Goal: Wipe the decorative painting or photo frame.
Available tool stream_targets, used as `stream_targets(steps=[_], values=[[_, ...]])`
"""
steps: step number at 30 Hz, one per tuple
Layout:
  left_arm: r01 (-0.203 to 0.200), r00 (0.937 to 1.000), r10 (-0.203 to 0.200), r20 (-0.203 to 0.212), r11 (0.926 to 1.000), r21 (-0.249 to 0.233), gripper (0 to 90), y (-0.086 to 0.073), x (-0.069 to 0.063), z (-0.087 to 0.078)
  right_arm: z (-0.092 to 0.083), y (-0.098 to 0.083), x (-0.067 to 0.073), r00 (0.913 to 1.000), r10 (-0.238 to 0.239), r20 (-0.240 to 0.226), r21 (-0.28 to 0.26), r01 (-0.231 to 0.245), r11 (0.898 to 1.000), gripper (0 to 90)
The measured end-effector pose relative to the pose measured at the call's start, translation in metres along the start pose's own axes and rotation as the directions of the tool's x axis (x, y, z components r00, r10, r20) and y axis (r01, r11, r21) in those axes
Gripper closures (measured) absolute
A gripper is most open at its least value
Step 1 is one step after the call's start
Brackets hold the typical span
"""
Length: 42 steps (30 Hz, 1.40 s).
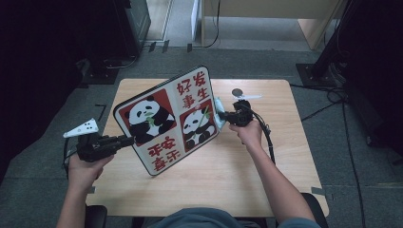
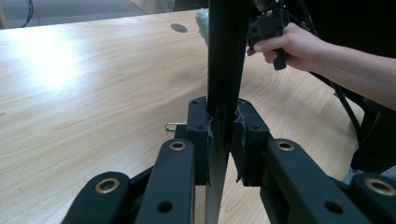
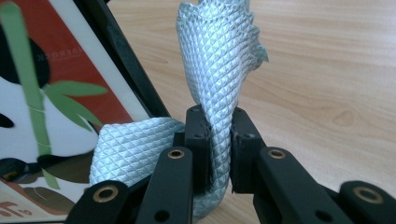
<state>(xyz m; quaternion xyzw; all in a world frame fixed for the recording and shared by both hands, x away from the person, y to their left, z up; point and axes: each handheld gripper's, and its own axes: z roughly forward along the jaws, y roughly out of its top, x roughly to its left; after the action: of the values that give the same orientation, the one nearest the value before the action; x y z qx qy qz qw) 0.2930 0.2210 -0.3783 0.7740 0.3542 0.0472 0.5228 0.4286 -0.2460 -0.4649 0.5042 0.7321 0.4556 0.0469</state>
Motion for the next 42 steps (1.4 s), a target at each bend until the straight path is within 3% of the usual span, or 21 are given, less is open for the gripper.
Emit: stream_targets(steps=[10, 20, 26, 29, 42], values=[[0.0, 1.0, 0.0, -0.006, 1.0, 0.0, 79.0, 0.0, -0.001, 0.0, 0.006, -0.015, -0.005, 0.9997, 0.017, 0.016, 0.01, -0.017, 1.0, 81.0], [-0.008, 0.9998, 0.008, -0.016, 1.0, -0.002, 78.8, 0.0, -0.001, 0.0, 0.01, -0.029, -0.009, 0.9997, 0.004, 0.026, 0.011, -0.004, 1.0, 81.0], [-0.017, 0.9996, 0.017, -0.021, 0.9999, 0.001, 78.6, 0.0, -0.002, -0.001, 0.012, -0.03, -0.011, 0.9994, -0.02, 0.029, 0.038, 0.018, 0.999, 80.8], [-0.029, 0.9992, 0.029, -0.028, 0.9996, -0.001, 78.1, 0.0, -0.003, -0.001, 0.014, -0.031, -0.013, 0.9996, -0.005, 0.029, 0.051, 0.004, 0.999, 80.6], [-0.033, 0.9991, 0.033, -0.027, 0.9995, -0.001, 66.8, -0.001, 0.001, -0.01, -0.007, -0.022, -0.013, 0.9955, -0.068, 0.066, 0.021, 0.067, 0.998, 80.1]])
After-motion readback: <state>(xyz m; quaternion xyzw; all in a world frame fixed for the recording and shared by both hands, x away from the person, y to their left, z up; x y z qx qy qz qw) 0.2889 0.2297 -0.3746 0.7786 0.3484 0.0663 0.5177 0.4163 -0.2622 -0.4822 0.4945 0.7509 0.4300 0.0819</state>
